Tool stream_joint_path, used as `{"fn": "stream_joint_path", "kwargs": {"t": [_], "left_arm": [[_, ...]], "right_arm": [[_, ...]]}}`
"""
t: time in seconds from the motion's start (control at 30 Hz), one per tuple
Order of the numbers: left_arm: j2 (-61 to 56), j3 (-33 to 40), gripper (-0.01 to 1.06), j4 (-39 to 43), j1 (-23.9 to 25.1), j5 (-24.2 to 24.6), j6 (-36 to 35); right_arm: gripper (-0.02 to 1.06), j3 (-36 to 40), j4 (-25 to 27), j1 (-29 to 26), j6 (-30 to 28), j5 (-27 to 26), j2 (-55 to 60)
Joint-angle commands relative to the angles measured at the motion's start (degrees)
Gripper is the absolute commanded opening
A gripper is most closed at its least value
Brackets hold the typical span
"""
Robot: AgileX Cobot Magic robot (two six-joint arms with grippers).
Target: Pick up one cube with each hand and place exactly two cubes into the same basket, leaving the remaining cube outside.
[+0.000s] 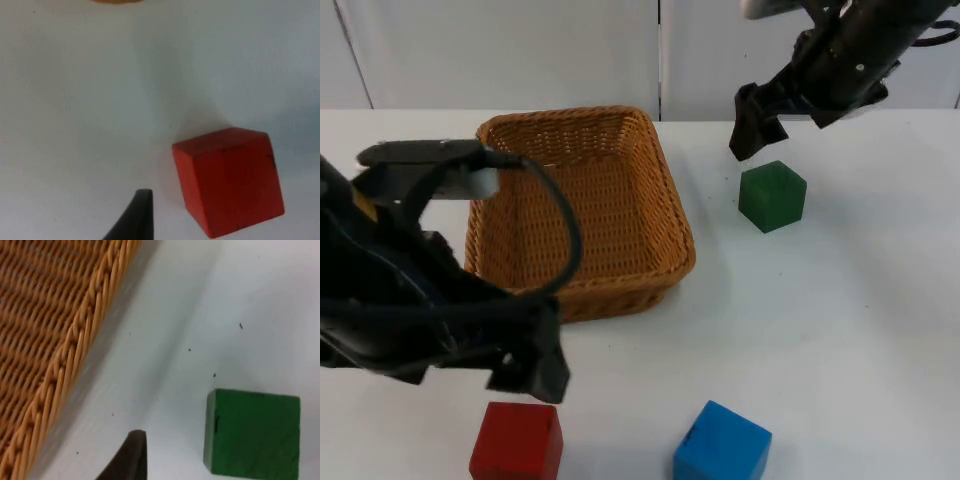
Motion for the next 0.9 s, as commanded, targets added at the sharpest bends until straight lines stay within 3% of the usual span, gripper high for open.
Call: {"fn": "stream_joint_path", "kwargs": {"t": [0.0, 0.13, 0.4, 0.87], "left_arm": [[1.03, -0.25, 0.99, 4.19, -0.99, -1.29, -4.56], [2.70, -0.25, 0.99, 7.24, -0.99, -0.93, -8.04], [5.58, -0.25, 0.99, 7.24, -2.96, -2.67, -8.23], [15.17, -0.25, 0.99, 7.23, -3.40, -9.03, -8.99]], "right_arm": [[1.05, -0.40, -0.29, -0.08, -0.56, -2.48, 0.56], [1.05, -0.40, -0.29, -0.08, -0.56, -2.65, 1.83], [1.05, -0.40, -1.89, -0.20, -0.56, -3.89, 5.66], [1.05, -0.40, -1.97, -0.20, -0.56, -12.65, 10.80]]}}
